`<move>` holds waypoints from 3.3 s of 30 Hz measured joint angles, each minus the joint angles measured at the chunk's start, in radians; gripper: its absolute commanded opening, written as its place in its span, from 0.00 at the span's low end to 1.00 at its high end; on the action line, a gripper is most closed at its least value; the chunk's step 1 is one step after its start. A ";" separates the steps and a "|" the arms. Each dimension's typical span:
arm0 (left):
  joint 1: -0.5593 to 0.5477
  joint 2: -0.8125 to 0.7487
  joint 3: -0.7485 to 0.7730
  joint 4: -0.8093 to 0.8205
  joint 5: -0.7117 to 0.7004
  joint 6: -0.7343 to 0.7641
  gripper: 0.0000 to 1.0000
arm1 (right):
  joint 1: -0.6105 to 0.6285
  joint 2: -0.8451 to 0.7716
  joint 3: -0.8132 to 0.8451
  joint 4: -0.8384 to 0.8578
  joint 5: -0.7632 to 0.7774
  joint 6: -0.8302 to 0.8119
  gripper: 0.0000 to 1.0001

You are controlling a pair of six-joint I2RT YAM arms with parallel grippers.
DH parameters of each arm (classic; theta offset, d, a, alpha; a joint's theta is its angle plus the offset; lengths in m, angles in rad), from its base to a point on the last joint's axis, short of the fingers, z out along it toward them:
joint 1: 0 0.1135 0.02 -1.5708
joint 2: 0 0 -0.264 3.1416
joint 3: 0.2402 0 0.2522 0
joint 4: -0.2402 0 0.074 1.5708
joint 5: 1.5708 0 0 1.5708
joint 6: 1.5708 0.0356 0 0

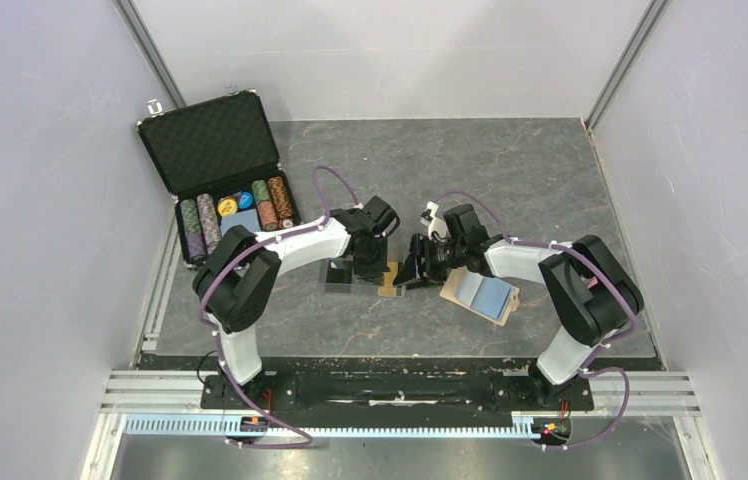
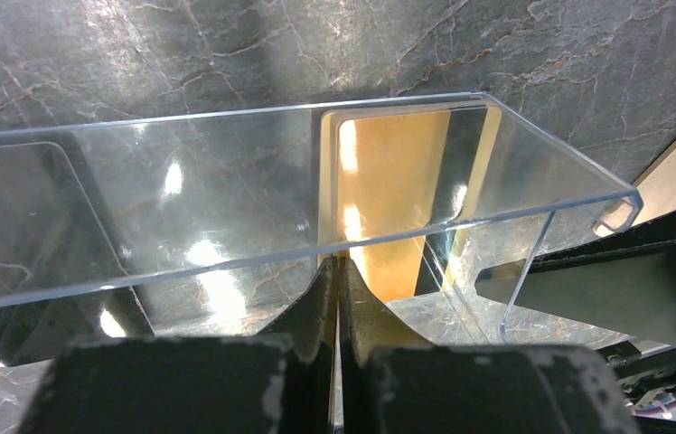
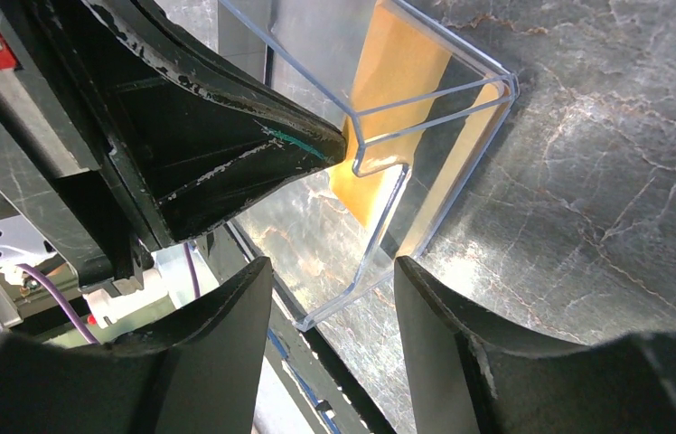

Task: Put the credit cards into the card holder
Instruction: Pick up the credit card from the storage box.

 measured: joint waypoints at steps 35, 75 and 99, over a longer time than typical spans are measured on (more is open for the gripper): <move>-0.014 0.064 0.102 -0.097 -0.035 0.025 0.02 | 0.000 0.001 0.000 0.000 -0.001 0.000 0.55; -0.054 -0.001 0.139 -0.064 0.010 0.045 0.19 | 0.000 0.003 -0.001 -0.005 -0.003 -0.001 0.54; -0.037 -0.398 -0.005 0.021 0.007 0.044 0.07 | -0.149 -0.227 -0.001 -0.014 -0.040 -0.077 0.83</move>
